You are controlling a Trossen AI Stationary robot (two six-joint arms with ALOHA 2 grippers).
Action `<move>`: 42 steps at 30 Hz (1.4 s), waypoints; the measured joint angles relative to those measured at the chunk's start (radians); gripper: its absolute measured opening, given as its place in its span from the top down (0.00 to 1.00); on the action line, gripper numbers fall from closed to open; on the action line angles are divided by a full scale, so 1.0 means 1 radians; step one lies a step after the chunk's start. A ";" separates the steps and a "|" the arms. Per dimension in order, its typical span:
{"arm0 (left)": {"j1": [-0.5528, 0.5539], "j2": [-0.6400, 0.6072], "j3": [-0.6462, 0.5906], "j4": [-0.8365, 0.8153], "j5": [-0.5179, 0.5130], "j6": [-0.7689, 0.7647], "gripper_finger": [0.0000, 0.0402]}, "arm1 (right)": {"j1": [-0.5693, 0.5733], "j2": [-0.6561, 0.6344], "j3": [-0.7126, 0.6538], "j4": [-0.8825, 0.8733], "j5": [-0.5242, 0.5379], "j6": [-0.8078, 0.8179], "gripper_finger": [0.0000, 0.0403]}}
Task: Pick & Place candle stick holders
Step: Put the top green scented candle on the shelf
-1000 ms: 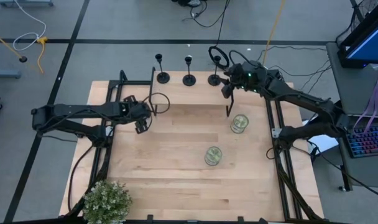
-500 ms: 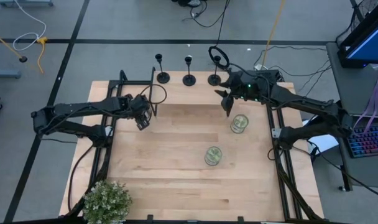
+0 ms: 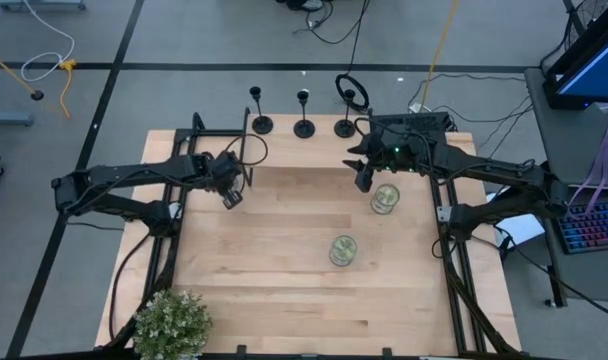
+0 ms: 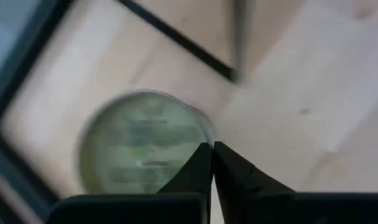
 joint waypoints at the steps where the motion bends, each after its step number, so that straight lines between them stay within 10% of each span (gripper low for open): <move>1: -0.001 0.000 0.001 -0.006 0.021 -0.013 0.97 | 0.000 0.000 0.000 0.000 0.000 -0.001 0.60; 11: -0.109 -0.002 0.164 -0.266 0.088 -0.221 0.99 | 0.000 0.000 0.000 0.001 0.000 -0.002 0.60; 25: -0.372 -0.002 0.294 -0.230 0.096 -0.340 0.99 | 0.000 0.000 0.000 0.000 0.000 -0.002 0.60; 42: -0.273 0.110 0.671 -0.057 0.037 0.177 1.00 | 0.000 0.000 0.000 0.022 0.000 -0.003 0.60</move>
